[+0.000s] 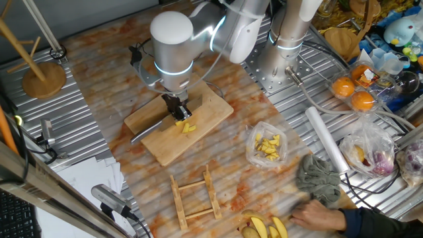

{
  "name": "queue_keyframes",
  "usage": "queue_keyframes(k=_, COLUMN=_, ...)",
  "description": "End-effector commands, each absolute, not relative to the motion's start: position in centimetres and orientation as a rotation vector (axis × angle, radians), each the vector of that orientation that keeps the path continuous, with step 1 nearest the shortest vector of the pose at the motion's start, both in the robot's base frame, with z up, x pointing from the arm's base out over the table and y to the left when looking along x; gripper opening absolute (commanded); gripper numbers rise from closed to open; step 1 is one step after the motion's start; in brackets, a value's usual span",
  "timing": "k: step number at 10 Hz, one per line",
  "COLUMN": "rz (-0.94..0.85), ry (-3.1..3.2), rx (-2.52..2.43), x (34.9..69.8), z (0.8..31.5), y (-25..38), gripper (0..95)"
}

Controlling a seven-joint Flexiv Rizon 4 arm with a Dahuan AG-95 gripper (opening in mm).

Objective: Chop the potatoes

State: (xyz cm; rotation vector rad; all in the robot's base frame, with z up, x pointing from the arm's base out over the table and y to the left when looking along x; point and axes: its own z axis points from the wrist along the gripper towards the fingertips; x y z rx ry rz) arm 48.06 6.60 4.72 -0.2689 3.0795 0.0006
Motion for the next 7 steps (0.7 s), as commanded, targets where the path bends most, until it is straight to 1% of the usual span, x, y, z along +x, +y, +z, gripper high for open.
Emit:
queue_keyframes(k=1, rz=-0.035, ry=3.090, rx=-0.278, x=48.04, z=4.34, y=6.56, gripper=0.0)
queue_keyframes(k=7, rz=-0.024, ry=3.094, rx=-0.285, x=48.01, z=4.23, y=6.55, gripper=0.0)
